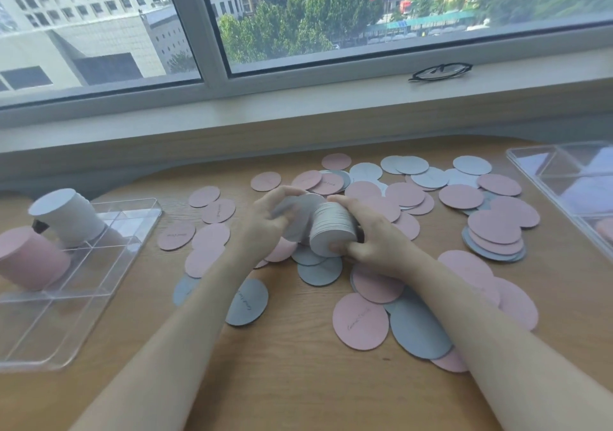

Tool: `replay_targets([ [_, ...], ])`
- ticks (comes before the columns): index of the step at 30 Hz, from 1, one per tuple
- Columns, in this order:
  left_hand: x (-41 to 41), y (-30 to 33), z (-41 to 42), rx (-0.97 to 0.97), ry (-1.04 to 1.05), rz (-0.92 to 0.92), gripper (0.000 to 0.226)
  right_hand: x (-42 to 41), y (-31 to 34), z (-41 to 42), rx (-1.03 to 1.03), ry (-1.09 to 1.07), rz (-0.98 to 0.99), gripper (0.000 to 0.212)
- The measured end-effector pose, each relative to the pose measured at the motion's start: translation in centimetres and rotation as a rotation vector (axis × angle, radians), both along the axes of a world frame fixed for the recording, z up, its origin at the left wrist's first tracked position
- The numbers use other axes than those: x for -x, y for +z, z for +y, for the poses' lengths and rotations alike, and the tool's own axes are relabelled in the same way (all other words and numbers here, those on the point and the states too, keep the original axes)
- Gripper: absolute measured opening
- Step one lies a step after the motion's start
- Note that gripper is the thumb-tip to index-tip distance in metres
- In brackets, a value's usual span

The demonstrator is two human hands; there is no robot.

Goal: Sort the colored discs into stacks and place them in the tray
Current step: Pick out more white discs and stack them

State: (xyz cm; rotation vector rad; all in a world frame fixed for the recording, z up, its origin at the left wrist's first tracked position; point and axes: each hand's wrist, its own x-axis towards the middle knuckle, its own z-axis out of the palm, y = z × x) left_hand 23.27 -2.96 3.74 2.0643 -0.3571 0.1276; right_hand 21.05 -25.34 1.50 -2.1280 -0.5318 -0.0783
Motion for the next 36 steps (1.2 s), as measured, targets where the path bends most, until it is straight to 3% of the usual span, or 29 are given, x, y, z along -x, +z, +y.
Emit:
replay_targets([
  [7,0.8,-0.5,0.4,0.024,-0.080,-0.064,0.036,-0.3,0.1,0.0,-0.063,0.019,0.048,0.073],
  [10,0.9,-1.2,0.5,0.007,0.099,-0.164,0.040,-0.1,0.2,0.1,-0.066,0.018,0.032,0.074],
  [13,1.3,-1.2,0.3,0.130,0.318,-0.213,0.031,-0.1,0.1,0.1,-0.056,0.007,0.027,0.078],
  [17,1.6,-0.9,0.0,0.279,0.406,-0.211,0.023,-0.1,-0.1,0.1,-0.040,-0.006,0.029,0.080],
  [20,1.8,-1.1,-1.0,0.370,0.288,-0.144,0.026,-0.3,-0.3,0.1,-0.034,0.002,0.046,0.087],
  [23,2.3,-1.0,-2.0,0.318,0.162,-0.076,0.027,-0.4,-0.4,0.0,-0.009,0.013,0.030,0.088],
  [29,3.4,-0.4,-3.0,0.331,-0.008,0.155,0.038,-0.5,-0.3,0.3,0.032,0.006,-0.045,0.076],
  [31,3.4,-1.1,-3.0,0.259,-0.099,0.207,0.053,-0.4,-0.4,0.5,0.040,0.034,-0.039,0.080],
  [36,3.2,-1.5,-3.7,-0.013,-0.198,0.131,0.086,0.1,-0.1,0.5,0.103,0.057,0.058,0.093],
])
